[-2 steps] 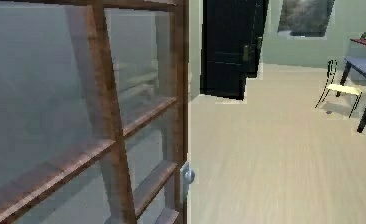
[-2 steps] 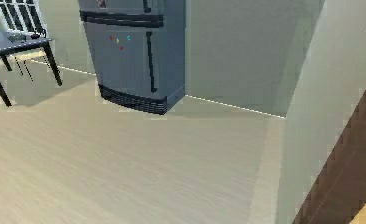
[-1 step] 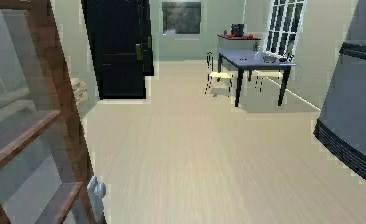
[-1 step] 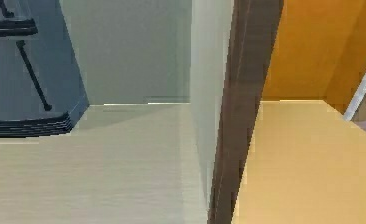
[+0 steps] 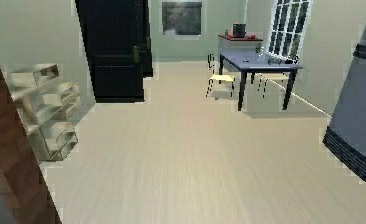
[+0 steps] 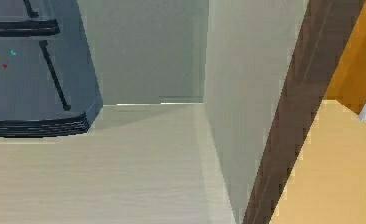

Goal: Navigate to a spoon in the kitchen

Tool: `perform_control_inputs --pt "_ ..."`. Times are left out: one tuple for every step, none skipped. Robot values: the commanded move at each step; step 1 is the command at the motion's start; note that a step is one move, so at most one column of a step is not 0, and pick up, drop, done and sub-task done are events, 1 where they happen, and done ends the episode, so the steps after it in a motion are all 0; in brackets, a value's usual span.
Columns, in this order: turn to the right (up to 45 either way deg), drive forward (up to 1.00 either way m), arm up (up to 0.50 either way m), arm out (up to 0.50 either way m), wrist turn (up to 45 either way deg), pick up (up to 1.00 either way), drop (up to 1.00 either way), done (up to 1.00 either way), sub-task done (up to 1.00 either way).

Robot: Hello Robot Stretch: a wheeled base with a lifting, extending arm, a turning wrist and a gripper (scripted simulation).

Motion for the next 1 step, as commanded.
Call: perform_control_inputs --pt "45.0 0.0 0.0 0.0 0.0 0.0 0.0 0.0 0.0"
